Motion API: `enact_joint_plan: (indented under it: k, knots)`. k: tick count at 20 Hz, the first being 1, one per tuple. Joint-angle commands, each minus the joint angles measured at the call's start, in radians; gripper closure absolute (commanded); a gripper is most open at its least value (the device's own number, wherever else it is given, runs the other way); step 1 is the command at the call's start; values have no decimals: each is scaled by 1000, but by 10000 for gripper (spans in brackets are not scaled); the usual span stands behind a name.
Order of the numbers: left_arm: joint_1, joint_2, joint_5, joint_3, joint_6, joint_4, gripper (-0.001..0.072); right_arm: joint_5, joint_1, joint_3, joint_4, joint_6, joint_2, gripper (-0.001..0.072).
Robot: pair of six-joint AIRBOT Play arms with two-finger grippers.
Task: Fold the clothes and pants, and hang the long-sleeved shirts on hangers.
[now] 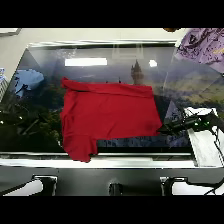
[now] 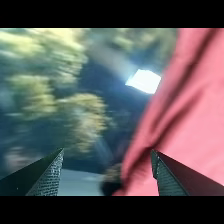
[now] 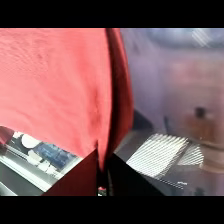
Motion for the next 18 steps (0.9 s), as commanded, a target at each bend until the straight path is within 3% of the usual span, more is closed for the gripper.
enact_joint_plan:
  k: [1, 12, 13, 15, 16, 18]
  knots:
    - [11, 9, 97, -194, 209, -266, 92, 7, 2, 1, 8, 15, 22, 681]
    - [-143, -15, 219, -307, 192, -280, 116, 34, 2, 1, 10, 52, 23, 681]
    - [-151, -26, 223, -307, 185, -280, 209, 37, 2, 1, 10, 52, 23, 681]
    - [-165, -41, 223, -307, 185, -295, 609, 44, 2, 1, 20, 55, 23, 682]
    - [-166, -40, 224, -307, 188, -314, 691, 47, 2, 1, 28, 55, 26, 682]
    - [-166, -27, 221, -286, 188, -332, 692, 43, 10, 2, 60, 30, 51, 682]
